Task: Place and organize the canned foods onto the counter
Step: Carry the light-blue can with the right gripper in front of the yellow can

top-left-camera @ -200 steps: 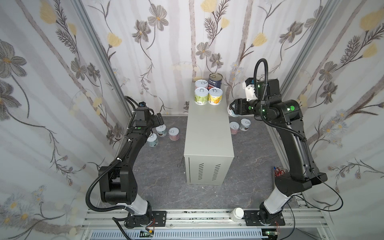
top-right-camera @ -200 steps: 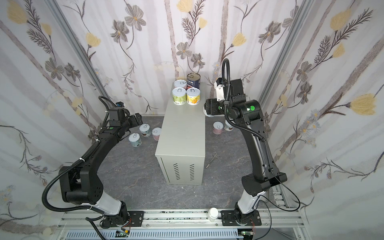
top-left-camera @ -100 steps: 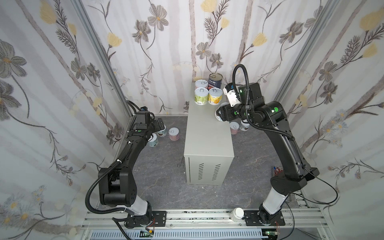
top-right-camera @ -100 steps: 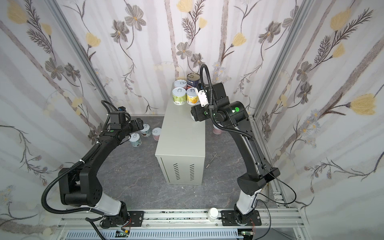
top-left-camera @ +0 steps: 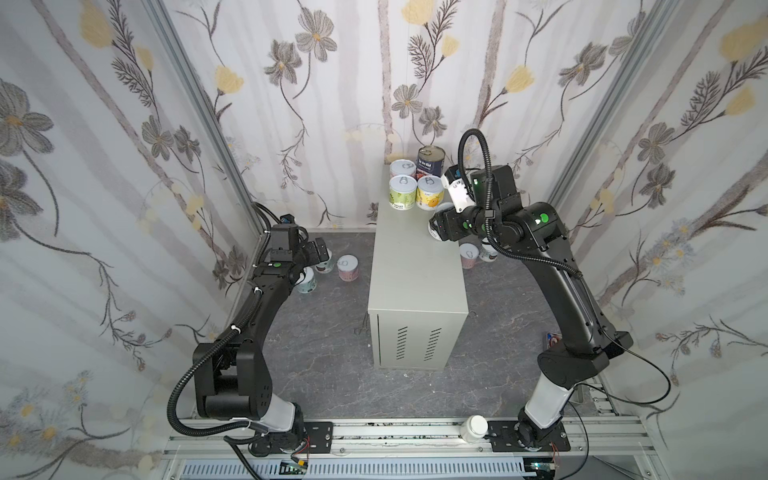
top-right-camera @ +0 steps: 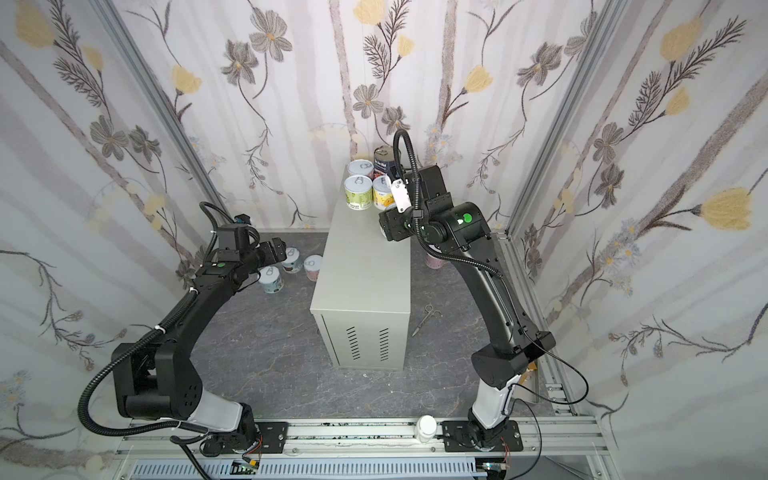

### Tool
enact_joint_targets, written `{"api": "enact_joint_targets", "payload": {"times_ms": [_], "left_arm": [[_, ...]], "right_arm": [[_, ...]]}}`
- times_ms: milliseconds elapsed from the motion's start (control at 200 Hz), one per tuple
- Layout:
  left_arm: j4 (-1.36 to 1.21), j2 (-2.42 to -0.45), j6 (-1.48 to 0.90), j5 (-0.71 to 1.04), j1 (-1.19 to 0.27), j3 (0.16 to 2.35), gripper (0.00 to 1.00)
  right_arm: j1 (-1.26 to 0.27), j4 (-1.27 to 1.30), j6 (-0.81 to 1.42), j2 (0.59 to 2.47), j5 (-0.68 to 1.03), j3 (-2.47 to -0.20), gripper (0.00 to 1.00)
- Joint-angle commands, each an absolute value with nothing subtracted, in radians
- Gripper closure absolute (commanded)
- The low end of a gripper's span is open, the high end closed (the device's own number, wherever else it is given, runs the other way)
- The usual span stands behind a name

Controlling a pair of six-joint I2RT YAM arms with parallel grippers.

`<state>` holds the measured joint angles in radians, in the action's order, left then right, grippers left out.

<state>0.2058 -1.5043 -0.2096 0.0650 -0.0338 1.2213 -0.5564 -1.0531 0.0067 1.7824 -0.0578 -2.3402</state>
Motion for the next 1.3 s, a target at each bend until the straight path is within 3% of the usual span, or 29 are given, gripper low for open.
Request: {"api": "enact_joint_targets", "payload": {"times_ms": [0, 410, 580, 914, 1014, 1294], "left_arm": [[0.204, -1.499, -0.215, 0.073, -0.033, 1.221, 0.00], [0.178, -1.474, -0.195, 0.075, -0.032, 1.210, 0.00], [0.189, -1.471, -0.183, 0.054, -0.032, 1.226, 0.00], [0.188, -1.476, -0.184, 0.049, -0.033, 1.210, 0.00], [0.189, -1.476, -0.185, 0.048, -0.032, 1.204, 0.00], [0.178, -1.476, -0.177, 0.049, -0.031, 1.196, 0.00]], "right_arm": [[-0.559, -1.020, -0.005, 1.790, -0.042, -2.348, 0.38], [-0.573, -0.986, -0.002, 1.819, -0.038, -2.348, 0.29], [-0.574, -0.985, -0.008, 1.827, -0.030, -2.347, 0.16], [-0.572, -0.956, -0.016, 1.813, -0.020, -2.334, 0.11], [-0.573, -0.888, -0.040, 1.760, -0.005, -2.245, 0.00], [-0.567, -0.525, -0.050, 1.471, -0.007, -1.790, 0.00]]}}
